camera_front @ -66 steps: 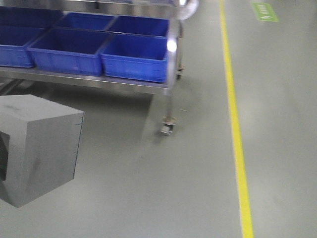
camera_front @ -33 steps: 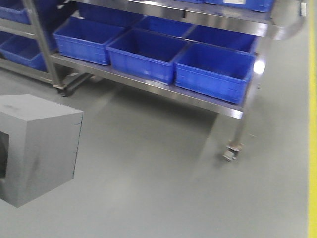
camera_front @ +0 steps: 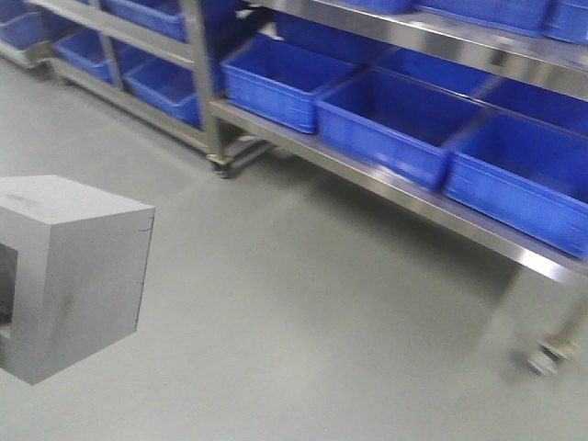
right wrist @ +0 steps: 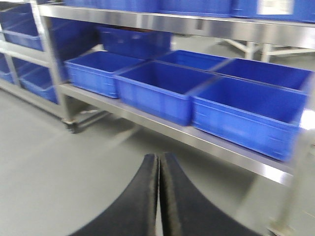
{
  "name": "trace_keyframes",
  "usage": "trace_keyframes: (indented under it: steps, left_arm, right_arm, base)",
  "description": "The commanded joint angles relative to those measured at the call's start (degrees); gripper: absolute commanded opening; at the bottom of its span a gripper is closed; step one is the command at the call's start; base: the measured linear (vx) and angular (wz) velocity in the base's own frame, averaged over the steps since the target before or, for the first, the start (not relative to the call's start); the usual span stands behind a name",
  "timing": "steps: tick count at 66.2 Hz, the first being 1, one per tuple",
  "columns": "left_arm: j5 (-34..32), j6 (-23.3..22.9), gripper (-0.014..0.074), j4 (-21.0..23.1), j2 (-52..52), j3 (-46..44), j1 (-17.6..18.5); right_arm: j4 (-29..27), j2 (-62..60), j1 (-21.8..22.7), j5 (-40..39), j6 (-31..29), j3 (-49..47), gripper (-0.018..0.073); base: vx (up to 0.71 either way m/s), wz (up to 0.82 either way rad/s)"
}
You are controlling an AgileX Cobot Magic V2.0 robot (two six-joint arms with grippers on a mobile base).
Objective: Sort gray base to blue bin
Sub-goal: 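Drive the base to the blue bin shelf holding the block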
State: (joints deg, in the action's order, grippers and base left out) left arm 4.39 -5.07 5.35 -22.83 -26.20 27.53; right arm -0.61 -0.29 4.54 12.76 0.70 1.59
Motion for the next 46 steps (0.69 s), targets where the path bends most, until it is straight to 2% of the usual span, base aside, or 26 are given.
trace_keyframes:
  steps: [1,46]
  left_arm:
    - [-6.1,-0.2,-0.0006,0.8,-0.3,-1.8,0.2]
    - [-6.1,-0.2,-0.0006,0.8,-0.3,-1.8,0.2]
  right_arm:
    - [0.2,1.0,0.1,-4.2,-0.7,0.1,-0.0005]
    - [0.2,1.0,0.1,-4.2,-0.7,0.1,-0.0005]
  base:
    - [0.26,0.56]
    - [0.24,0.65]
